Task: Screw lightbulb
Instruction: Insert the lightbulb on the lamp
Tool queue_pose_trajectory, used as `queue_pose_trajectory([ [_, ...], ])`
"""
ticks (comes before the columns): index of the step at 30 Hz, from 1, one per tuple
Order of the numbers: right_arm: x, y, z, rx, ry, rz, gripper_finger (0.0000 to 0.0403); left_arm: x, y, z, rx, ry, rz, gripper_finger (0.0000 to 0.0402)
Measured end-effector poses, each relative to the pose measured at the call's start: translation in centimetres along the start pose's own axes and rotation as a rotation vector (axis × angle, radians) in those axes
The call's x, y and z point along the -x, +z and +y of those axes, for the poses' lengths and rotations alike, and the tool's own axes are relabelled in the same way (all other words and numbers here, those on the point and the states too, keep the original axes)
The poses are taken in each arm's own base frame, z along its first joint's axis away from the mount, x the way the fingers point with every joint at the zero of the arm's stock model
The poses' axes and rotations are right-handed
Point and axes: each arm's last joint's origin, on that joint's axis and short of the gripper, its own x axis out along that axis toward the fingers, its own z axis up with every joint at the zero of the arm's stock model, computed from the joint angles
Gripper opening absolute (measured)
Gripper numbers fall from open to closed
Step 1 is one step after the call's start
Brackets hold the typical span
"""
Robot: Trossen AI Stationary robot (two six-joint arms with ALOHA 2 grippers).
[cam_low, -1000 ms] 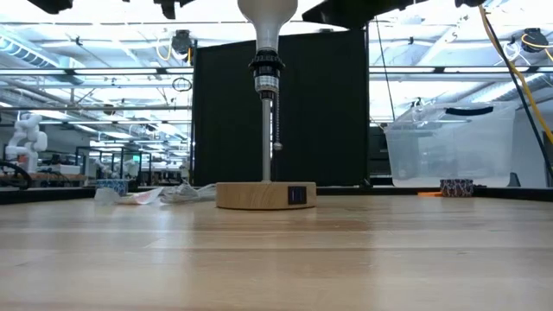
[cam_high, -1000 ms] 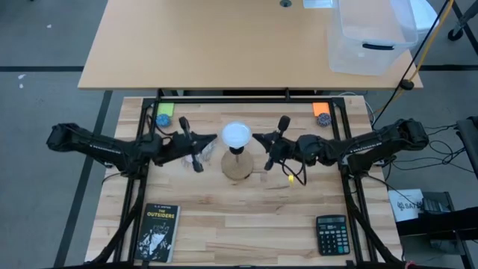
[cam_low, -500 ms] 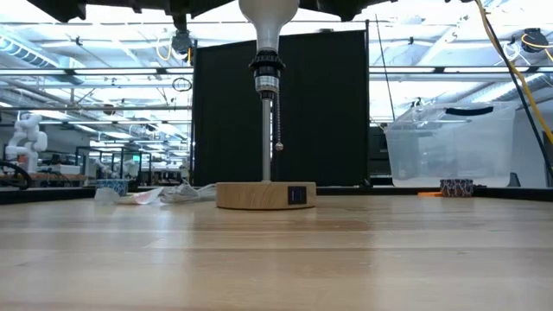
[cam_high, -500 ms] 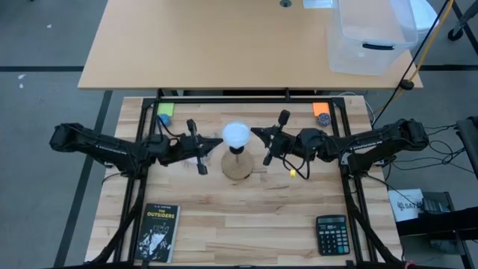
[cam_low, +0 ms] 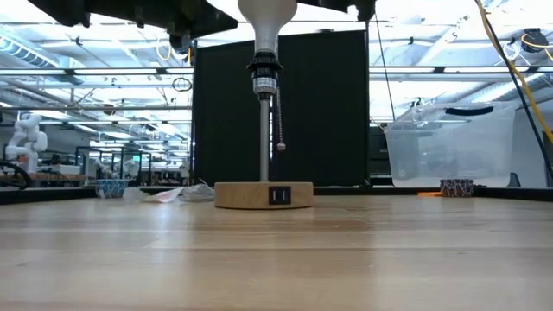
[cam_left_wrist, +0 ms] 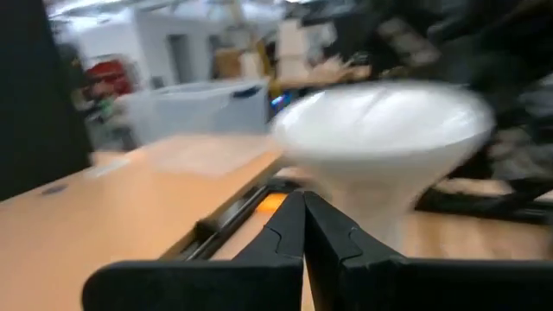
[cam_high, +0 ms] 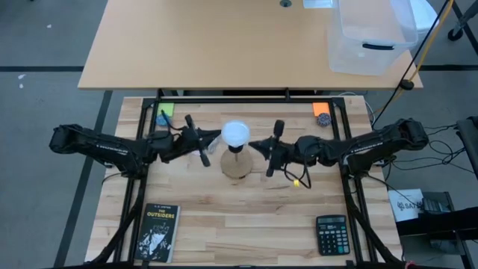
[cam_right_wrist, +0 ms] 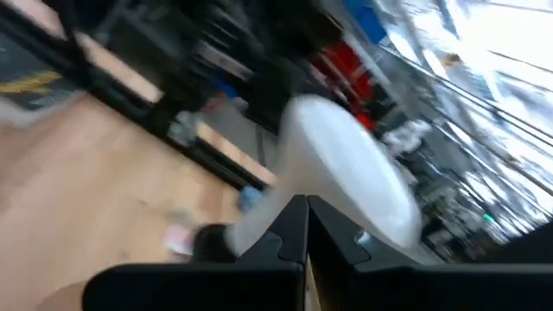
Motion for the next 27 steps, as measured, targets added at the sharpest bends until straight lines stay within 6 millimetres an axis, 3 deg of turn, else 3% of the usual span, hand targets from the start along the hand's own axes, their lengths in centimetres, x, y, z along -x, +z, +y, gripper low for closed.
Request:
queue_pose_trajectory([
  [6,0.3,0.0,0.9,0.009,0.044,0.040,0.0000,0.3,0.0,-0.3,-0.011,0.004,0.015,0.0000],
  [12,0.0,-1.1,-0.1,0.010,-0.088,0.176,0.0000,1.6,1.7,-1.1,-0.052,-0.043,-0.090,0.0000],
  [18,-0.5,-1.7,-1.8,0.001,-0.175,0.167,0.0000,2.0,2.7,-1.6,-0.065,-0.109,-0.189,0.0000],
  [27,-0.7,-1.4,-2.7,0.007,-0.181,0.075,0.0000,1.4,2.0,-1.6,-0.027,-0.166,-0.166,0.0000],
])
